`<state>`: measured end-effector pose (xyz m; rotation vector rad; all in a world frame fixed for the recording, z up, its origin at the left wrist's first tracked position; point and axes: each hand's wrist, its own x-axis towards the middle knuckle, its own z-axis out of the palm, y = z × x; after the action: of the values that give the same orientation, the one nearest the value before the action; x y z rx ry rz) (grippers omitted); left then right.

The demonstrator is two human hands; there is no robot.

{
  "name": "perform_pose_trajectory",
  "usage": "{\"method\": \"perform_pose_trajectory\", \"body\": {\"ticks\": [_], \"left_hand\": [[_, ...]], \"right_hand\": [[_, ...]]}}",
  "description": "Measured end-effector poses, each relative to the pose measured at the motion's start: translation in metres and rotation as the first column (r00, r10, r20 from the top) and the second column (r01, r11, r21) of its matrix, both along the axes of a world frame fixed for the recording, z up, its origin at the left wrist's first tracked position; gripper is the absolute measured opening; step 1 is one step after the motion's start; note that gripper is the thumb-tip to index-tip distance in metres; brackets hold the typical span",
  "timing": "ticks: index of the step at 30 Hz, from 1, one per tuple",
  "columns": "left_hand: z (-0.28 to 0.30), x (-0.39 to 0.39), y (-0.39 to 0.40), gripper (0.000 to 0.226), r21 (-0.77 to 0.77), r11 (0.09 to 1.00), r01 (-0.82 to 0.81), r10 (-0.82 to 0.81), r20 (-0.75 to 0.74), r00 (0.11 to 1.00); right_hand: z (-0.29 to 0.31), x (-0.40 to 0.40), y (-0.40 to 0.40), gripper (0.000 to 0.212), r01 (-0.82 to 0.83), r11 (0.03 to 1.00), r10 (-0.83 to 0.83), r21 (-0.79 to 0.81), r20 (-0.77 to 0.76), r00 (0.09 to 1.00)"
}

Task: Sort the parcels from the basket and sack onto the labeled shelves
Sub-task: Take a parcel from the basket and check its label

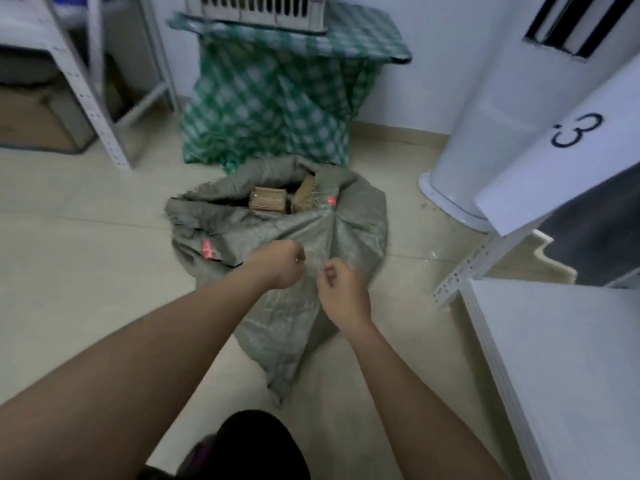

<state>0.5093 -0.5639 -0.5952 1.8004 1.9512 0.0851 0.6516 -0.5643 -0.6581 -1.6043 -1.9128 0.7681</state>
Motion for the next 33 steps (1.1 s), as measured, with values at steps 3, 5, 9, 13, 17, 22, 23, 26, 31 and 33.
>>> {"method": "perform_pose_trajectory", "body": {"ticks": [3, 5, 9, 13, 17, 22, 23, 26, 31, 33], "left_hand": [[0.006, -0.043, 0.006, 0.031, 0.043, 0.996, -0.073, 0.074, -0.024, 0.997], [0.010, -0.074, 0.014, 0.031, 0.055, 0.993, -0.103, 0.105, -0.042, 0.994], [0.034, -0.149, 0.046, 0.028, 0.067, 0.987, -0.146, 0.151, -0.075, 0.986], [0.089, -0.226, 0.077, 0.029, 0.069, 0.972, -0.223, 0.229, -0.096, 0.969], [0.166, -0.287, 0.095, 0.030, 0.030, 0.965, -0.260, 0.261, -0.106, 0.959], [0.289, -0.344, 0.119, 0.026, 0.003, 0.960, -0.279, 0.278, -0.104, 0.955], [0.319, -0.354, 0.124, 0.026, 0.006, 0.961, -0.278, 0.277, -0.104, 0.955], [0.409, -0.380, 0.138, 0.029, 0.015, 0.959, -0.282, 0.283, -0.098, 0.954], [0.540, -0.411, 0.170, 0.028, 0.074, 0.961, -0.266, 0.272, -0.079, 0.959], [0.577, -0.418, 0.185, 0.028, 0.089, 0.961, -0.263, 0.268, -0.051, 0.962]], "right_hand": [[0.018, -0.047, 0.015, 0.011, -0.056, 0.998, 0.050, 0.043, 0.119, 0.992], [0.027, -0.079, 0.029, 0.013, -0.106, 0.993, 0.094, 0.058, 0.174, 0.980], [0.060, -0.157, 0.081, 0.017, -0.237, 0.969, 0.214, 0.067, 0.251, 0.944], [0.127, -0.236, 0.124, 0.021, -0.354, 0.935, 0.329, 0.013, 0.332, 0.884], [0.210, -0.292, 0.152, 0.017, -0.400, 0.914, 0.335, 0.064, 0.435, 0.836], [0.342, -0.343, 0.182, 0.019, -0.473, 0.881, 0.396, 0.023, 0.513, 0.762], [0.371, -0.351, 0.188, 0.018, -0.476, 0.879, 0.406, 0.008, 0.509, 0.759], [0.459, -0.375, 0.203, 0.018, -0.490, 0.871, 0.446, -0.033, 0.472, 0.760], [0.582, -0.402, 0.226, 0.022, -0.514, 0.857, 0.472, -0.018, 0.425, 0.772], [0.619, -0.406, 0.237, 0.020, -0.488, 0.872, 0.454, -0.017, 0.398, 0.797]]}}
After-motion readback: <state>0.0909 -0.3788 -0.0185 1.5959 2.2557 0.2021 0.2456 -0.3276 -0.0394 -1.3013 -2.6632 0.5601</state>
